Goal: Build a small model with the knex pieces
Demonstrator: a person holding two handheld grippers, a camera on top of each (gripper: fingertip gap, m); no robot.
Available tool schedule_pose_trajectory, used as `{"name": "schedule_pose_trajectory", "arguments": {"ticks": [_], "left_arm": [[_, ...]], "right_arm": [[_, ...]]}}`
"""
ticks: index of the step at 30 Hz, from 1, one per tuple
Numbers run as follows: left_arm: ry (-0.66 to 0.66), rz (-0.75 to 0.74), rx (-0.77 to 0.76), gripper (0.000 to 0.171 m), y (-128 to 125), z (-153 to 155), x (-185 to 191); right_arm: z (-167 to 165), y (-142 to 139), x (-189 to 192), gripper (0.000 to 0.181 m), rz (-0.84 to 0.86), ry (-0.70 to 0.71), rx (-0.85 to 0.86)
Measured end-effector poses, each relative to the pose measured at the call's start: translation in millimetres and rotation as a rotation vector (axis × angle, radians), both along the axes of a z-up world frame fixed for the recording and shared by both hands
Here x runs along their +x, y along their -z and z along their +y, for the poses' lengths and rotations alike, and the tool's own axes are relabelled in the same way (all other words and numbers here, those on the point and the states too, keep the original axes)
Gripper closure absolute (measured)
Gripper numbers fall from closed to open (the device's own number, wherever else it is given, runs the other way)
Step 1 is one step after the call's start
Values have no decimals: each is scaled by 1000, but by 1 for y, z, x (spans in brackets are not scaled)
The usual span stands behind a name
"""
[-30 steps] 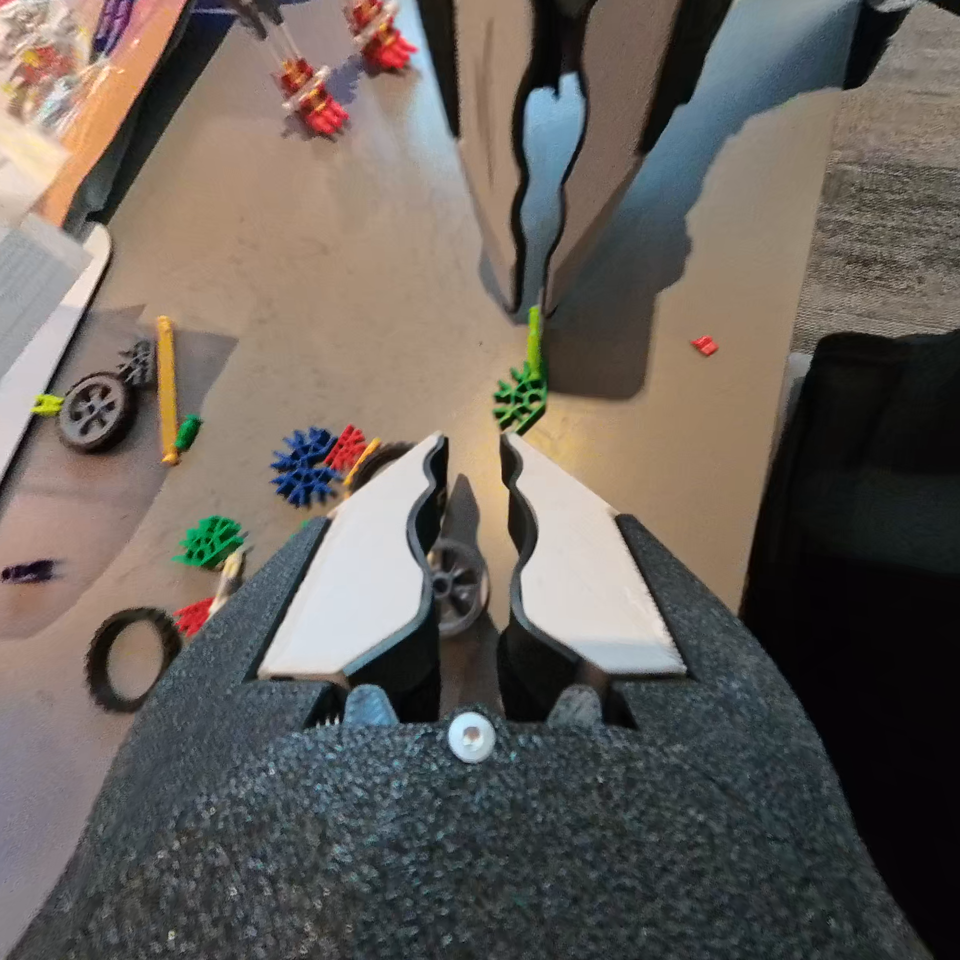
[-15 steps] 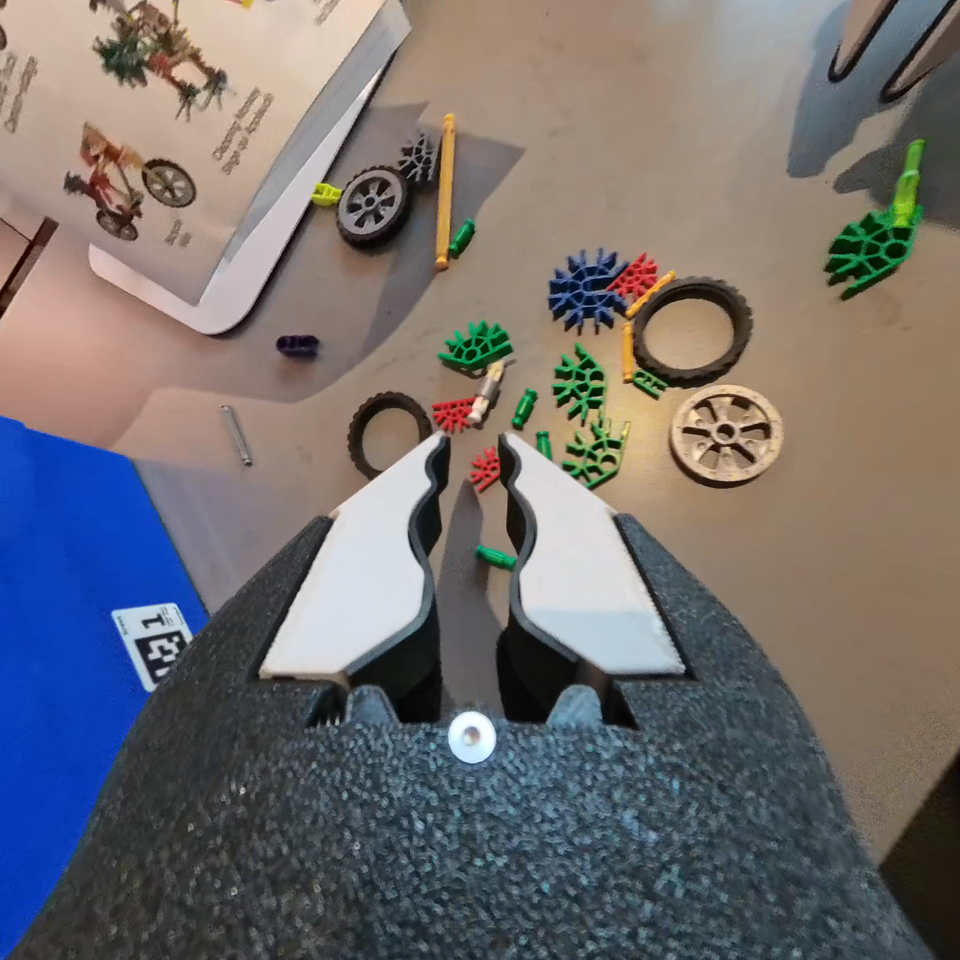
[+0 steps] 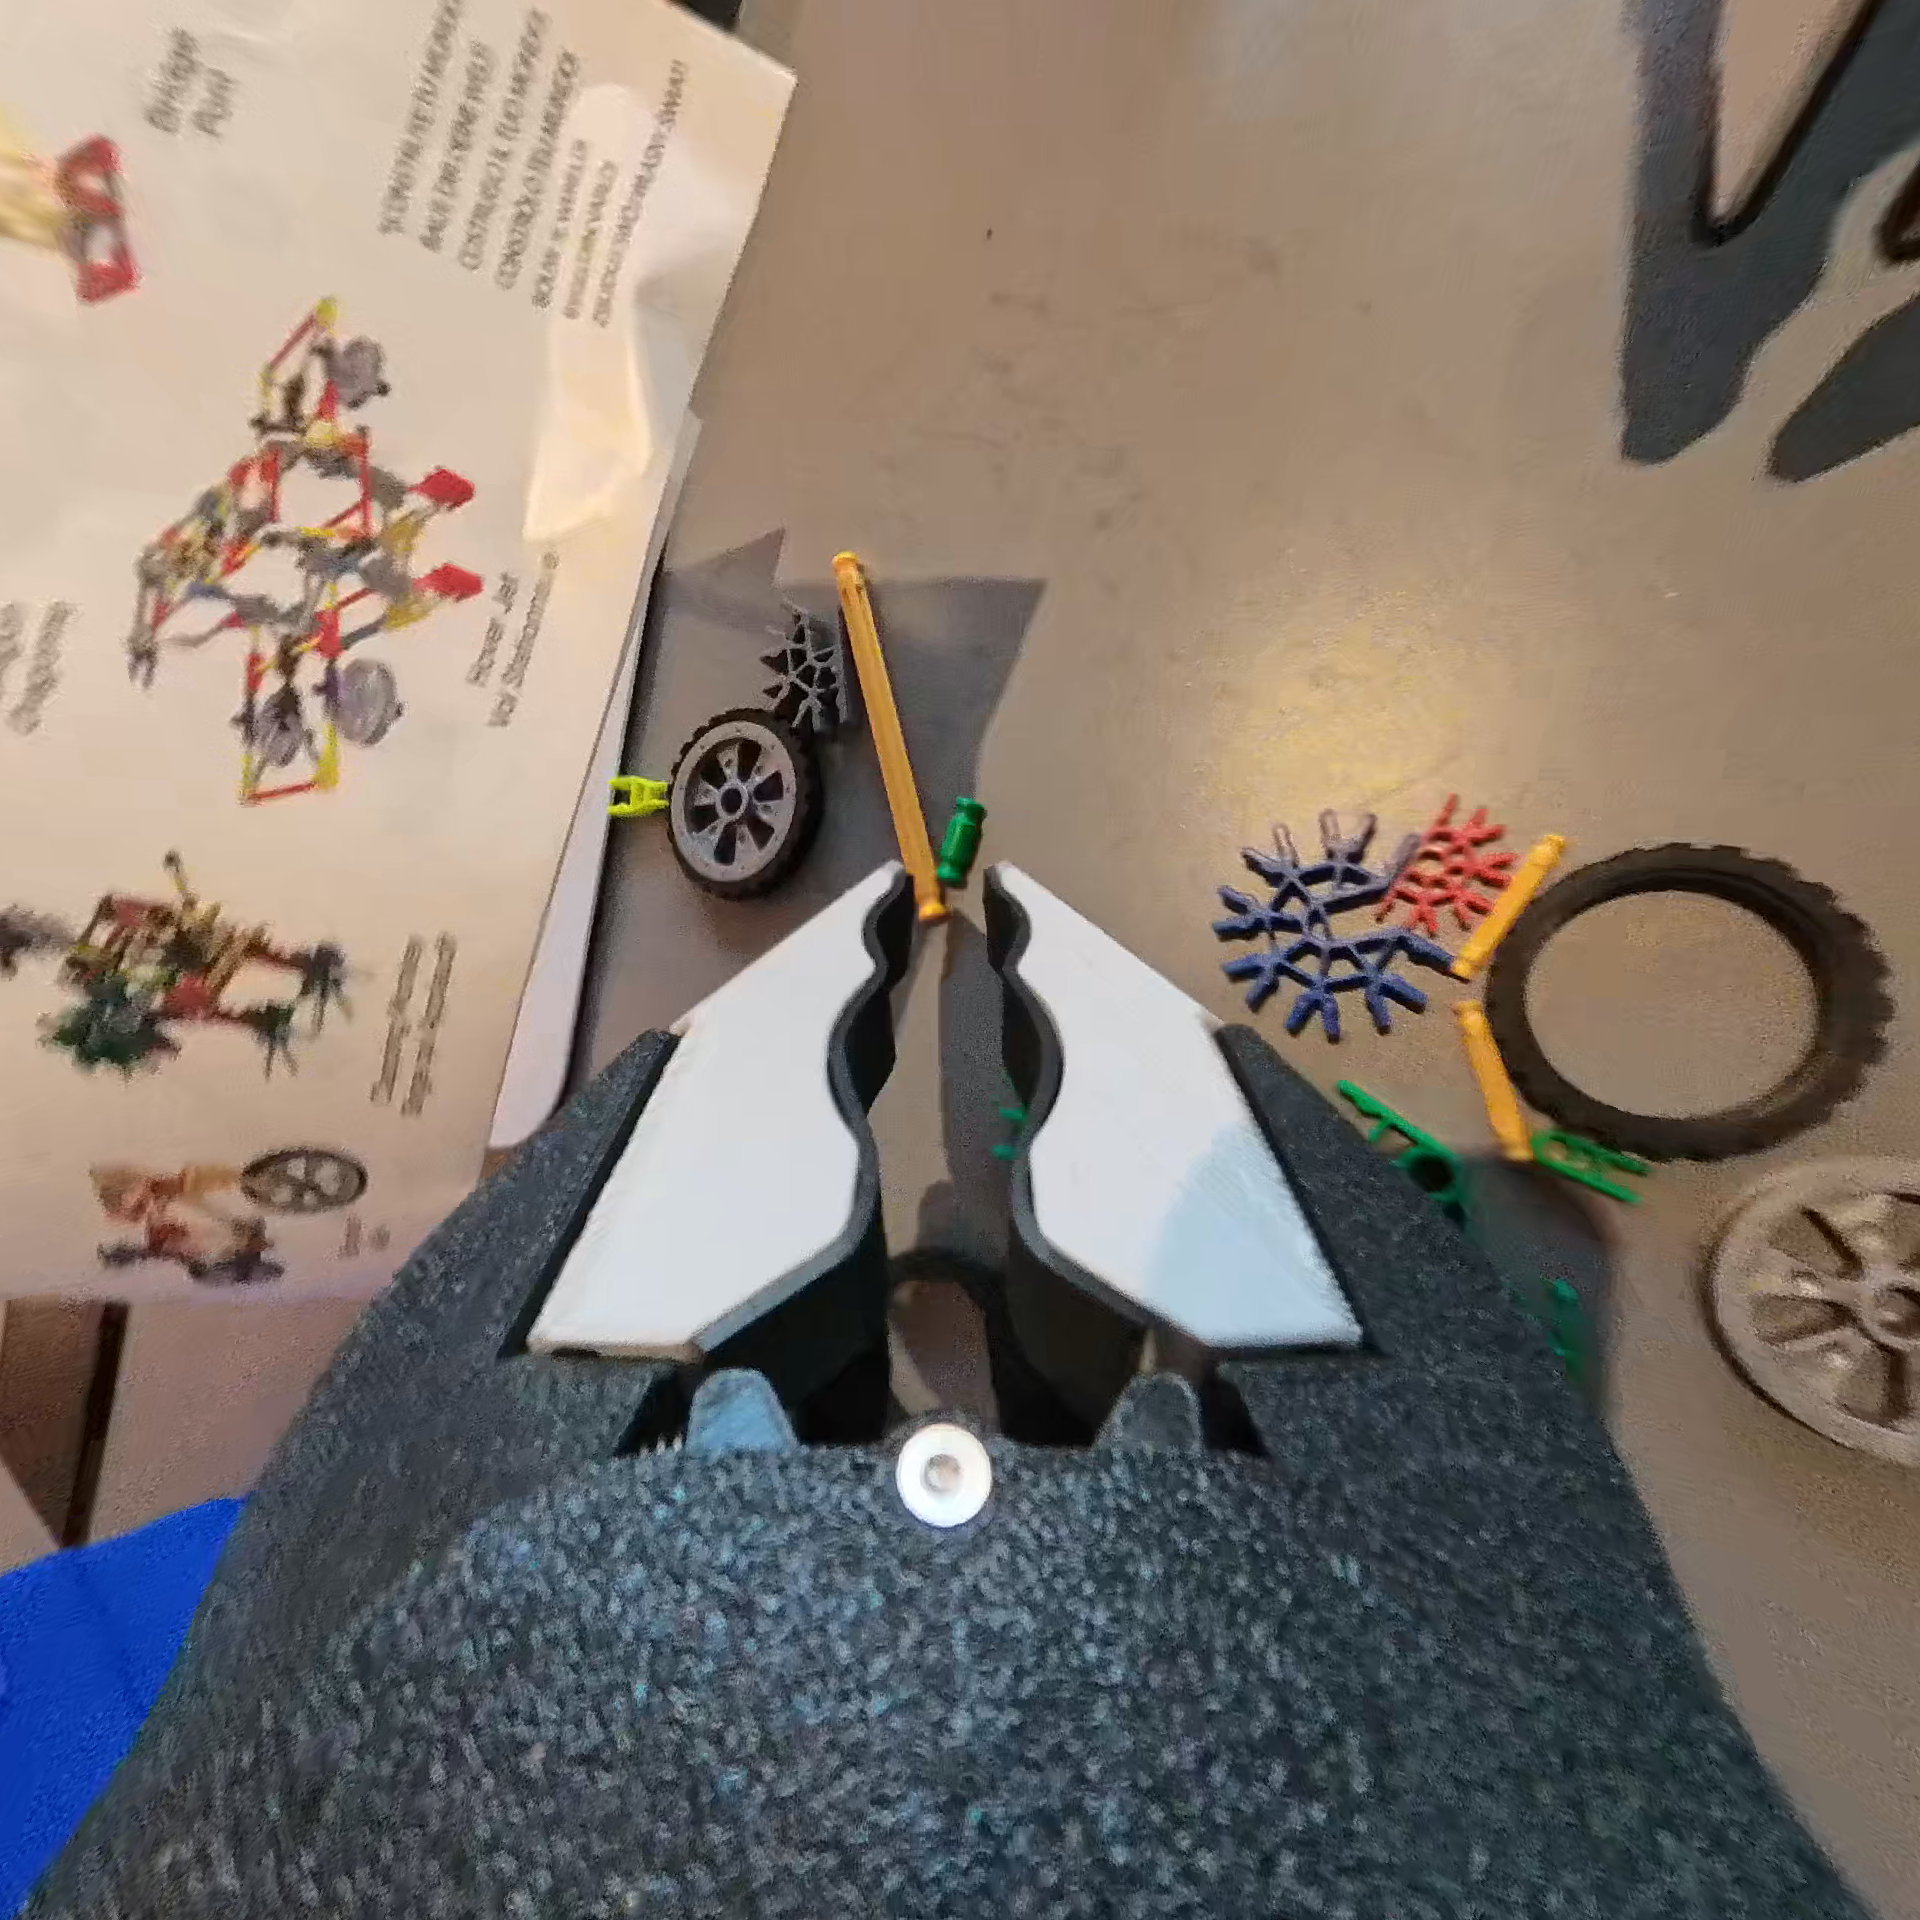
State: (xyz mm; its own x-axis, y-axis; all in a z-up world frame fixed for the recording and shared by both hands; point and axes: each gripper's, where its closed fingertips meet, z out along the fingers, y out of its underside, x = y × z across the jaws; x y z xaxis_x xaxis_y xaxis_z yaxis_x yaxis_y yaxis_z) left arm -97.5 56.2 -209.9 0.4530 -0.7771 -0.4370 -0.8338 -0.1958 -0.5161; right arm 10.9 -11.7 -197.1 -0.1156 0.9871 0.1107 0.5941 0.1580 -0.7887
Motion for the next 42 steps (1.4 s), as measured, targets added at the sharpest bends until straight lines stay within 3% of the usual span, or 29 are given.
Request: {"name": "schedule_pose_trajectory", "arguments": {"ticks": [7, 16, 22, 26, 31, 37, 42], "left_arm": [[50, -36, -75, 164, 15, 9, 8], [62, -110, -164, 166, 15, 8, 10], [62, -139, -135, 167, 8, 3, 13], [101, -149, -115, 167, -8, -13, 19], [234, -206, -138, 167, -28, -57, 47], [357, -161, -204, 166, -17, -103, 73], [381, -100, -244, 167, -3, -118, 76]], "right_arm": [[4, 5, 6, 169, -10, 2, 9], [4, 6, 9, 169, -24, -1, 37], [7, 4, 13, 169, -19, 8, 38], [8, 3, 15, 169, -11, 8, 30], [-14, -5, 19, 167, 7, -43, 0], [-60, -2, 34, 171, -38, -141, -7], [-62, 15, 36, 178, -86, -110, -42]]}}
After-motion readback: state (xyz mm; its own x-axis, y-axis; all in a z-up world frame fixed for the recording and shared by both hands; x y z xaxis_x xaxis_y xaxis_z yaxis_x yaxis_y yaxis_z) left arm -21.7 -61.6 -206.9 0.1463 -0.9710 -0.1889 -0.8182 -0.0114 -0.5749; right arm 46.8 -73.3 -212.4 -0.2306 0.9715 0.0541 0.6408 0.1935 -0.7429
